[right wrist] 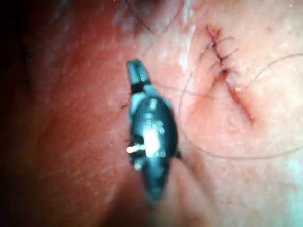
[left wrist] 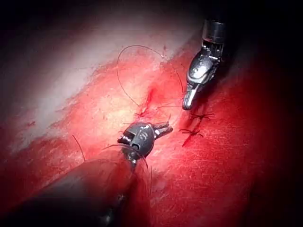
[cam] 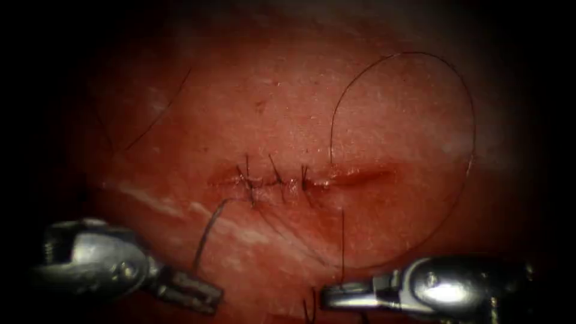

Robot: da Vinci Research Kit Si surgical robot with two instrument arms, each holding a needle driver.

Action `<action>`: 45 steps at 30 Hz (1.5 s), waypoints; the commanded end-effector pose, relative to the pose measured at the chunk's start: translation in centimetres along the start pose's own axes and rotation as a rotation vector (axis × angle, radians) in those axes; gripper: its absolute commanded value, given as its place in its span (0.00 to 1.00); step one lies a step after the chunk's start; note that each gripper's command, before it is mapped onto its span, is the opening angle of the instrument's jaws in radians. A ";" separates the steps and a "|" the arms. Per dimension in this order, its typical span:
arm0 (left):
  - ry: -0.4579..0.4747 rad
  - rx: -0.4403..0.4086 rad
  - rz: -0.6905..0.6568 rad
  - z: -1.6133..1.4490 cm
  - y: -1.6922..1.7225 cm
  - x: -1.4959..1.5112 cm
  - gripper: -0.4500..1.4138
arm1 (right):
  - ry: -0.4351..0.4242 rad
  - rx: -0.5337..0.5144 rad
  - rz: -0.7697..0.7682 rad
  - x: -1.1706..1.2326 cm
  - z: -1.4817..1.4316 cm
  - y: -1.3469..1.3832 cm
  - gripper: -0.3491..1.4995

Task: Wound Closure

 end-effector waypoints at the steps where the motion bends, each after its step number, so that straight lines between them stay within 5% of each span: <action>1: -0.005 0.001 -0.002 0.06 0.00 -0.03 0.00 | 0.011 0.022 0.005 0.01 0.10 -0.18 0.00; 6: -0.029 0.019 -0.022 -0.17 0.02 -0.03 0.00 | 0.025 0.045 -0.046 0.14 0.17 -0.27 0.00; 7: -0.033 0.025 -0.029 -0.24 0.01 -0.03 0.00 | 0.021 0.025 -0.080 0.14 0.16 -0.25 0.06; 8: -0.042 0.040 -0.043 -0.36 -0.01 -0.04 0.00 | 0.007 -0.028 -0.135 0.11 0.14 -0.16 0.49; 9: -0.051 0.052 -0.057 -0.47 -0.04 -0.06 0.00 | -0.003 -0.060 -0.149 0.07 0.10 -0.07 0.70; 14: -0.092 0.112 -0.106 -0.75 -0.19 -0.22 0.00 | -0.032 -0.147 -0.153 -0.16 -0.02 0.36 0.86; 23: -0.130 0.160 -0.151 -0.83 -0.35 -0.40 0.00 | -0.042 -0.175 -0.247 -0.63 -0.03 0.87 0.85; 29: -0.115 0.173 -0.158 -0.85 -0.39 -0.38 0.00 | -0.129 -0.142 -0.391 -0.85 0.06 0.86 0.73; 35: -0.112 0.172 -0.161 -0.85 -0.39 -0.38 0.00 | -0.149 -0.120 -0.426 -0.85 0.06 0.85 0.71; 37: -0.113 0.173 -0.162 -0.84 -0.39 -0.38 0.00 | -0.150 -0.120 -0.432 -0.84 0.07 0.85 0.58; 39: -0.113 0.174 -0.163 -0.84 -0.40 -0.38 0.00 | -0.141 -0.119 -0.443 -0.83 0.05 0.86 0.05; 45: -0.114 0.176 -0.165 -0.84 -0.40 -0.38 0.00 | -0.139 -0.160 -0.388 -0.69 -0.07 0.88 0.00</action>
